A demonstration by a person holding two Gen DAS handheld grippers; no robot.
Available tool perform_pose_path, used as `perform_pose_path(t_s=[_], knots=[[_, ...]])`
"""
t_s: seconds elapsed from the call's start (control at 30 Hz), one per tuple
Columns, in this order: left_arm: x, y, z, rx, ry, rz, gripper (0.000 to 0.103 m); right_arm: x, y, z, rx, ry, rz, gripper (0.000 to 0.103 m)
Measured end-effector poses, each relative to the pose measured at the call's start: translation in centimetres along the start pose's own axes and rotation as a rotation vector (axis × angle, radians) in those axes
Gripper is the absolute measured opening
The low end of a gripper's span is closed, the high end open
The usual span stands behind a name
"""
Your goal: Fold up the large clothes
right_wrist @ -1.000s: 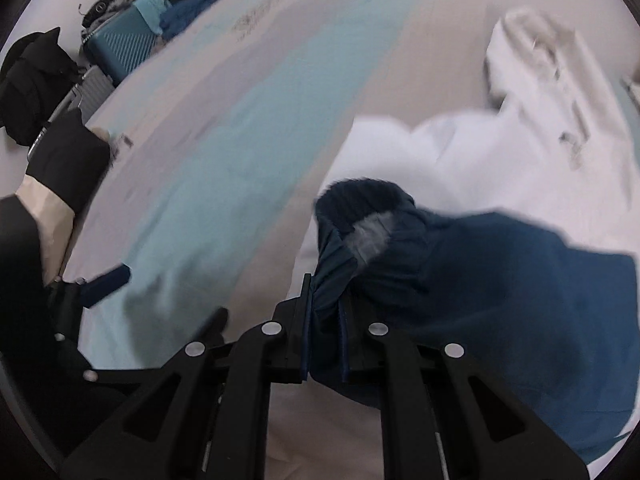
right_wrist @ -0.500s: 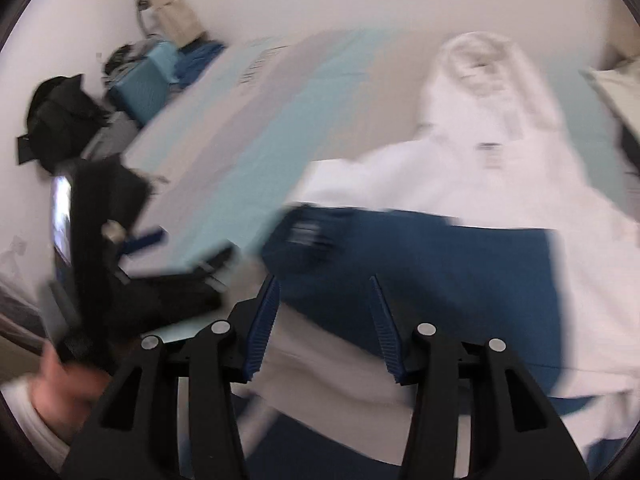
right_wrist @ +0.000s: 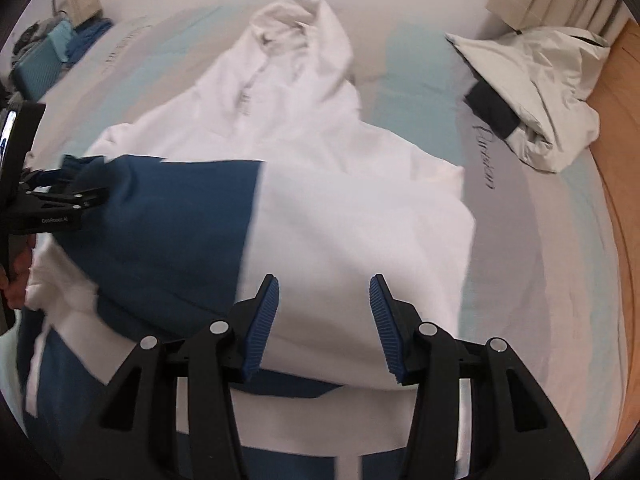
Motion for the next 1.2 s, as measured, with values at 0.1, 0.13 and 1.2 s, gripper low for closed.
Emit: perform_pose_path(t_s=[0.1, 0.13, 1.2], knots=[[1.6, -1.5, -0.8, 0.048, 0.033, 0.055, 0.098, -1.1, -0.6, -0.1, 0.003, -0.028, 0.005, 0.044], [1.9, -2.2, -1.3, 0.065, 0.021, 0.085, 0.098, -1.3, -0.8, -0.1, 0.005, -0.038, 0.012, 0.043], [2.3, 2.9, 10.4, -0.097, -0.057, -0.272, 0.096, -1.6, -2.9, 14.2, -0.147, 0.056, -0.029, 0.090]])
Point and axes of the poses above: each gripper's, at about its wrist camera, not at the fingertips, and y roughly against the way its jaws point, x to its left, z to its top, the point moved 2 cm from there along -y, roughly the way its jaws point, and after that the axes turned 3 degrees about -x, right-handed, at the moved point
